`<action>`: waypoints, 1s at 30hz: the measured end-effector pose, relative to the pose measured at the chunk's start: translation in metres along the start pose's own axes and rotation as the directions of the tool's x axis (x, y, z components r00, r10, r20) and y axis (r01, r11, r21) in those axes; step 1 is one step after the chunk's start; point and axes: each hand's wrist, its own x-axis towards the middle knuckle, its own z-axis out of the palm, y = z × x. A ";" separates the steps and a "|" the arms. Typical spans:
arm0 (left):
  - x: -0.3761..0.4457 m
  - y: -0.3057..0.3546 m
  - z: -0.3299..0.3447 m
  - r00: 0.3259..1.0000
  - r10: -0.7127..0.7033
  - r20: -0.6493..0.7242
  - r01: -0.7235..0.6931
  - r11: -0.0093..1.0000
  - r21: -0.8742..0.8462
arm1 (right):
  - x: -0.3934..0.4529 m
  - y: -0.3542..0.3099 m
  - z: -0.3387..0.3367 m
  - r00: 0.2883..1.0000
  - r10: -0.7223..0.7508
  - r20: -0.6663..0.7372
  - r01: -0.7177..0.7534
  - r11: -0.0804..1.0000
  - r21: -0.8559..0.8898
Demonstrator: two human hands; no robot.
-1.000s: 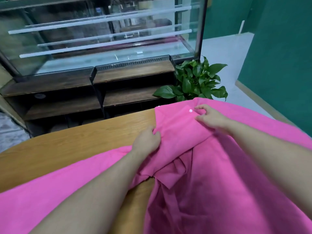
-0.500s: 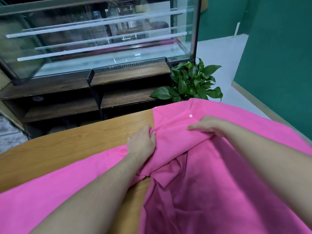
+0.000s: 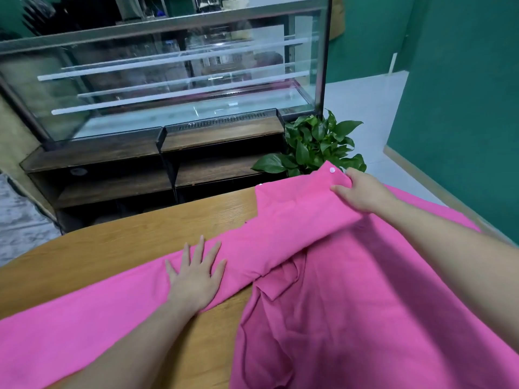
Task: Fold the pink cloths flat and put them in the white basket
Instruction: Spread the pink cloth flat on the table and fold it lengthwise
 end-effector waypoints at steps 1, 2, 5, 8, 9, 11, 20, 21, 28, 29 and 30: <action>0.000 -0.001 -0.001 0.999 -0.037 0.022 0.035 0.998 0.053 | -0.003 0.007 0.001 1.000 0.009 -0.005 -0.009 0.999 -0.043; 0.001 0.000 -0.003 0.997 -0.065 0.033 0.063 0.995 0.079 | -0.006 0.013 0.003 1.000 0.010 -0.016 -0.011 0.996 -0.090; 0.000 0.007 -0.005 0.991 -0.122 0.054 0.116 0.988 0.106 | -0.012 0.029 0.017 0.998 0.013 -0.054 -0.022 0.986 -0.167; 0.000 0.010 -0.007 0.988 -0.135 0.070 0.126 0.986 0.111 | -0.012 0.037 0.028 0.993 0.044 -0.106 -0.063 0.982 -0.179; 0.001 0.010 -0.009 0.988 -0.135 0.081 0.126 0.986 0.112 | -0.011 0.039 0.031 0.991 0.063 -0.118 -0.086 0.976 -0.200; 0.004 0.008 -0.012 0.987 -0.126 0.103 0.114 0.987 0.117 | -0.011 0.039 0.039 0.986 0.108 -0.124 -0.141 0.945 -0.295; -0.014 0.011 -0.019 0.999 0.022 -0.026 -0.020 0.997 0.069 | -0.038 -0.057 0.081 0.884 -0.466 0.031 0.466 0.873 -0.146; -0.018 0.009 -0.016 1.000 0.015 -0.010 -0.014 0.997 0.077 | -0.048 -0.074 0.091 0.856 -0.509 0.096 0.517 0.847 -0.120; -0.025 -0.016 -0.007 0.999 -0.017 0.038 0.012 0.991 0.135 | -0.080 -0.112 0.152 0.867 -0.235 0.440 0.402 0.852 -0.336; -0.024 -0.020 -0.008 0.999 -0.010 0.032 0.006 0.990 0.142 | -0.079 -0.108 0.154 0.875 -0.213 0.435 0.380 0.858 -0.344; -0.023 -0.025 -0.009 0.999 0.005 0.033 -0.009 0.989 0.145 | -0.079 -0.106 0.155 0.880 -0.204 0.429 0.367 0.864 -0.344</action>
